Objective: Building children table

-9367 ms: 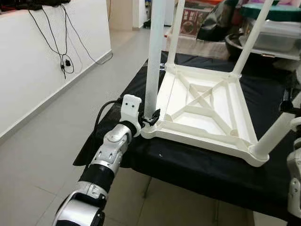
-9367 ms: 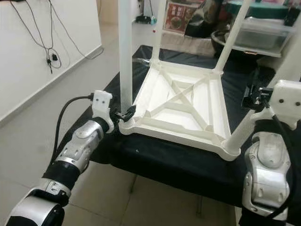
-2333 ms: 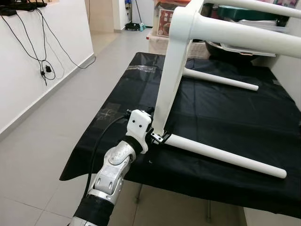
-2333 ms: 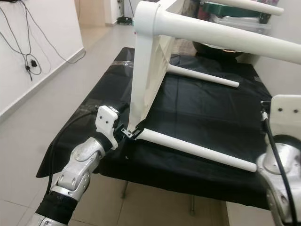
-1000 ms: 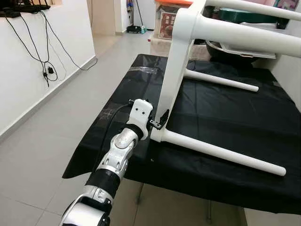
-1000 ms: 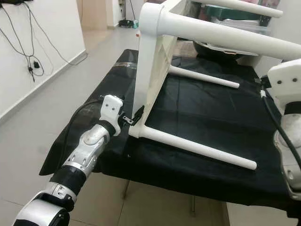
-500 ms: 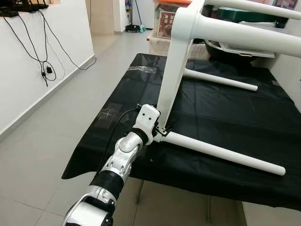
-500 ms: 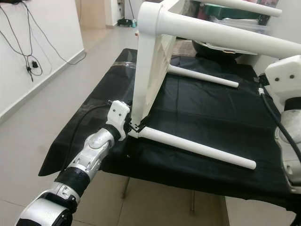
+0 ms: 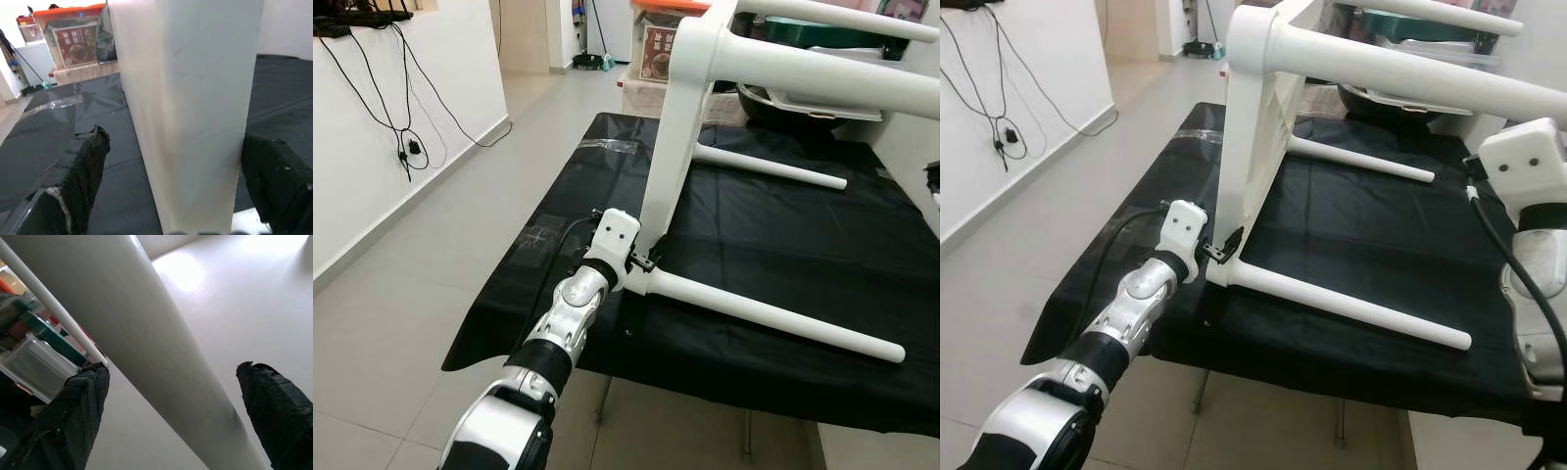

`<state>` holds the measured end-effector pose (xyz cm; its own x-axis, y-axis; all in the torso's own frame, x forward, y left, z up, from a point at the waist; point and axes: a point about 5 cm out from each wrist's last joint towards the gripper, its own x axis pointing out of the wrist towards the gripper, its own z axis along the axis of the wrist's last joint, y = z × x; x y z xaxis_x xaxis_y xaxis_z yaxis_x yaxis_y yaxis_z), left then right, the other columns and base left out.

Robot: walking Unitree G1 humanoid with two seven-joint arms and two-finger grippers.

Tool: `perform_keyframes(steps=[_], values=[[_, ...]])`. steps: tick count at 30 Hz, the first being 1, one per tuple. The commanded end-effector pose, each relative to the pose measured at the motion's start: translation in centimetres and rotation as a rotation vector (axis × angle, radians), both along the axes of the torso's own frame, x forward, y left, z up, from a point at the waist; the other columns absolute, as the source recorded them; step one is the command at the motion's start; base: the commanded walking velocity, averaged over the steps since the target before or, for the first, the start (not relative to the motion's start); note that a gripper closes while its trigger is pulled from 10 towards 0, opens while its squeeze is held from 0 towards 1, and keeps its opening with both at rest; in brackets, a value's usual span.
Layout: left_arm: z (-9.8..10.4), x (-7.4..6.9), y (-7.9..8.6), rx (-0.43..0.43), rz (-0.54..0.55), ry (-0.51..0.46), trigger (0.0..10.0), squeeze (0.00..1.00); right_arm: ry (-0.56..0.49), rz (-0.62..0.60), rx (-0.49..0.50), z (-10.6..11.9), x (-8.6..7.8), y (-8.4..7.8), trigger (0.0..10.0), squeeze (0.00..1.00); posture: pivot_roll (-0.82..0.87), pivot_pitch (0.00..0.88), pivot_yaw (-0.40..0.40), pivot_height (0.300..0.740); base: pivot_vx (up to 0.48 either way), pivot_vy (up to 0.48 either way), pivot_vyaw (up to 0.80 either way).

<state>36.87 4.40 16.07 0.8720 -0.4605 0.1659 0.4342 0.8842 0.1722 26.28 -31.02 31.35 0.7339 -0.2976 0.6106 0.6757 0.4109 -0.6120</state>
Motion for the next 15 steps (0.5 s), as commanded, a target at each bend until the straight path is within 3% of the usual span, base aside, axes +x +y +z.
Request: perform_keyframes(steps=[1,2,3,5,6,9,10,15], values=[[-0.15,0.23,0.41,0.005,0.019,0.009,10.0,0.00,0.006,0.012,-0.010,0.01,0.13,0.16,8.6,0.00,0.02,0.000,-0.062,0.740,0.000,0.000,0.00],[-0.15,0.23,0.41,0.005,0.019,0.009,10.0,0.00,0.006,0.012,-0.010,0.01,0.13,0.16,8.6,0.00,0.02,0.000,-0.062,0.740,0.000,0.000,0.00],[-0.13,0.30,0.34,0.007,0.020,0.012,10.0,0.00,0.008,0.013,-0.012,0.06,0.13,0.15,7.0,0.00,0.02,0.000,-0.062,0.740,0.000,0.000,0.00],[-0.13,0.33,0.22,0.009,0.019,0.015,10.0,0.00,0.011,0.013,-0.015,0.08,0.18,0.12,7.3,0.00,0.02,0.000,-0.062,0.740,0.000,0.000,0.00],[-0.15,0.34,0.11,0.010,0.019,0.017,10.0,0.00,0.015,0.013,-0.018,0.09,0.24,0.09,8.9,0.00,0.02,0.000,-0.062,0.740,0.000,0.000,0.00],[-0.18,0.33,0.01,0.012,0.018,0.018,10.0,0.00,0.020,0.012,-0.023,0.12,0.29,0.03,8.9,0.00,0.01,0.000,-0.062,0.740,0.000,0.000,0.00],[-0.24,0.32,-0.10,0.013,0.017,0.020,10.0,0.00,0.026,0.010,-0.030,0.15,0.37,-0.05,10.0,0.00,0.01,0.000,-0.062,0.740,0.000,0.000,0.00],[-0.49,0.30,-0.44,0.004,0.021,0.035,10.0,0.00,0.049,-0.003,-0.043,0.20,0.59,-0.50,10.0,0.00,0.01,0.000,-0.065,0.740,0.000,0.000,0.00]])
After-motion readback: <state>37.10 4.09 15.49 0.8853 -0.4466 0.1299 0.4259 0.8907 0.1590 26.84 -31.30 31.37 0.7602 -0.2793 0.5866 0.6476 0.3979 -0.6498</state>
